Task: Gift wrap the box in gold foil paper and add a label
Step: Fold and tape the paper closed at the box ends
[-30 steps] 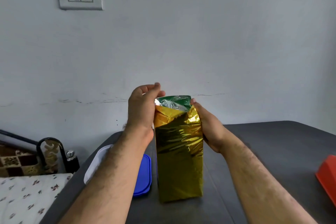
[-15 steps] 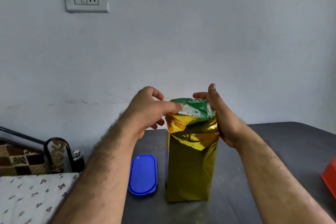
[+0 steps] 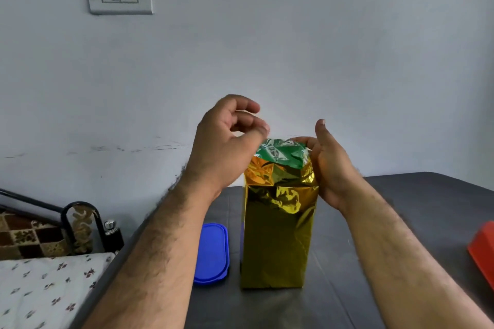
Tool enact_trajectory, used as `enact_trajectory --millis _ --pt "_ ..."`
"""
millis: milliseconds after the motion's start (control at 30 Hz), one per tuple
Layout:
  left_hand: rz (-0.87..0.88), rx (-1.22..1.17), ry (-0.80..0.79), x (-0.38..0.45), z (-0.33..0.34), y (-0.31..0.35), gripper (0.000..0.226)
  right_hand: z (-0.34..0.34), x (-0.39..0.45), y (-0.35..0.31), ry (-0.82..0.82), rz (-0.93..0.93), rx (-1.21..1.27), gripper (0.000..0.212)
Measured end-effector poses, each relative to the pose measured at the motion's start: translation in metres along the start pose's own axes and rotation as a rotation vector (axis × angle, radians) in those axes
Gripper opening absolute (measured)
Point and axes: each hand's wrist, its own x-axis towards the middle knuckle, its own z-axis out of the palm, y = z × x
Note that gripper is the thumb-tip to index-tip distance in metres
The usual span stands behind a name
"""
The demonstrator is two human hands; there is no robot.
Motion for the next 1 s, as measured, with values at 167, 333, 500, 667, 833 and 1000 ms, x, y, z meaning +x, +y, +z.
enact_trajectory --millis 167,333,500,667,833,1000 --pt "0.045 0.368 -0.205 -0.016 0.019 0.024 0.066 -0.021 -0.011 -0.004 -0.443 -0.139 -0.138 0.140" --pt "-0.045 0.428 -0.296 -0.021 0.030 0.030 0.051 -0.027 -0.011 -0.002 -0.583 -0.154 -0.175 0.167" --pt "-0.059 0.470 -0.221 -0.024 0.036 0.028 0.047 -0.032 -0.013 0.006 -0.452 -0.139 -0.323 0.159" --pt "-0.104 0.603 -0.203 -0.022 0.053 0.035 0.046 -0.021 -0.009 0.007 -0.402 -0.162 -0.367 0.152" --pt "-0.053 0.463 -0.152 -0.010 0.047 0.041 0.036 -0.015 -0.004 0.007 -0.379 -0.172 -0.316 0.151" --pt "-0.012 -0.002 0.138 -0.011 0.030 0.034 0.027 -0.022 -0.009 0.007 -0.355 -0.162 -0.284 0.140"
